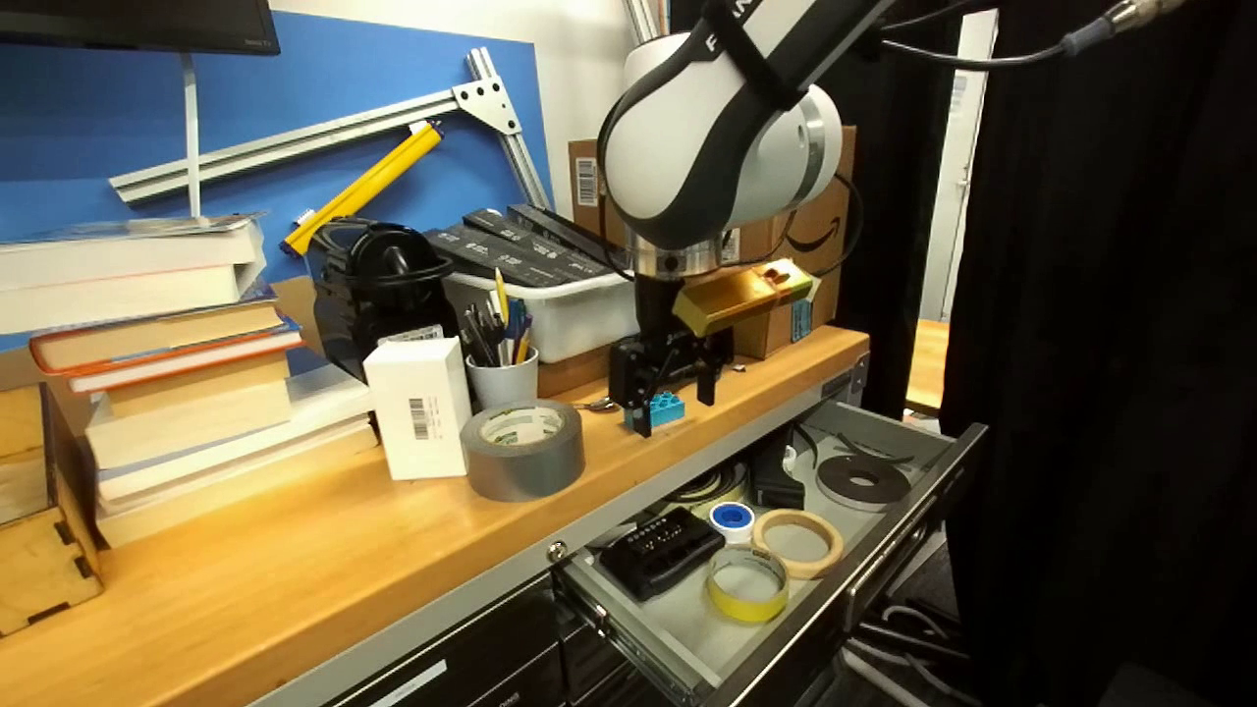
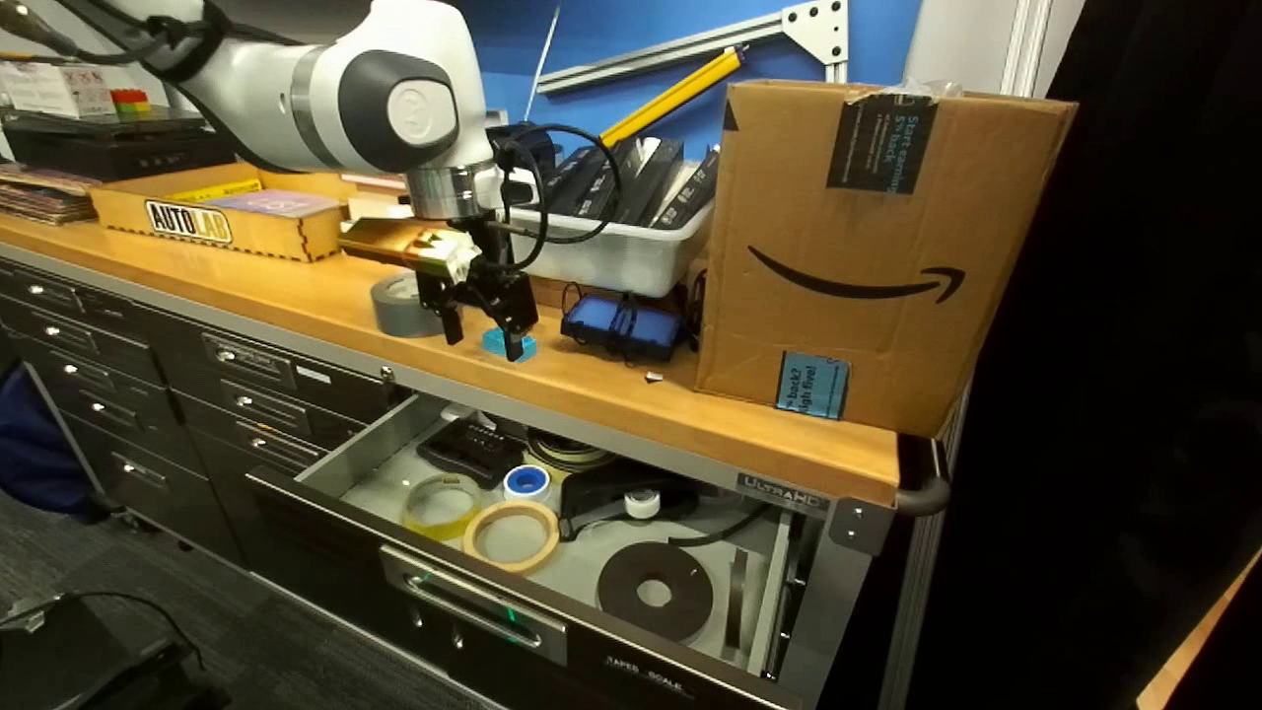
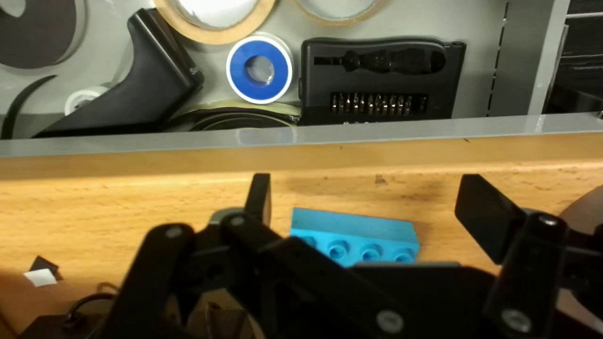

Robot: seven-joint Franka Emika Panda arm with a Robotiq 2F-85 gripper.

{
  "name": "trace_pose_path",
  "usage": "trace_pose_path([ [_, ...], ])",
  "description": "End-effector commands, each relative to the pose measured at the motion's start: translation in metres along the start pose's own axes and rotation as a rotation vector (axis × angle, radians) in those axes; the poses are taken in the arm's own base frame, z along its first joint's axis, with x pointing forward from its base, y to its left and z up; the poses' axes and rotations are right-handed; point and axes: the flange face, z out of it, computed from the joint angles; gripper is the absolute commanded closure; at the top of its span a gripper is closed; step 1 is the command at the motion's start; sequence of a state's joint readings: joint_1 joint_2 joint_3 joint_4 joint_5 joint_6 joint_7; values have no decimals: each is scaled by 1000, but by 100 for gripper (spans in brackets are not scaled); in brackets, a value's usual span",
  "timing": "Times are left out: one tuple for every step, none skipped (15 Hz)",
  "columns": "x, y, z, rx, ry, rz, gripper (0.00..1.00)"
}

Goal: Put the blue square into the drawer.

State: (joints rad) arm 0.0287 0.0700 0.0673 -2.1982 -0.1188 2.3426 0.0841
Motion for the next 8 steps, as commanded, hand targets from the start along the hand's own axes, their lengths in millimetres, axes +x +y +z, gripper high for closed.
trace_pose_path([
  [26, -4, 3, -28, 34, 6, 0],
  [30, -4, 5, -42, 45, 11, 0],
  [34, -3, 6, -55, 53, 13, 0],
  [37, -2, 7, -66, 61, 17, 0],
  [40, -1, 8, -78, 70, 23, 0],
  [42, 0, 9, -82, 70, 27, 0],
  [43, 1, 11, -87, 62, 26, 0],
  [42, 1, 12, -74, 48, 34, 25],
])
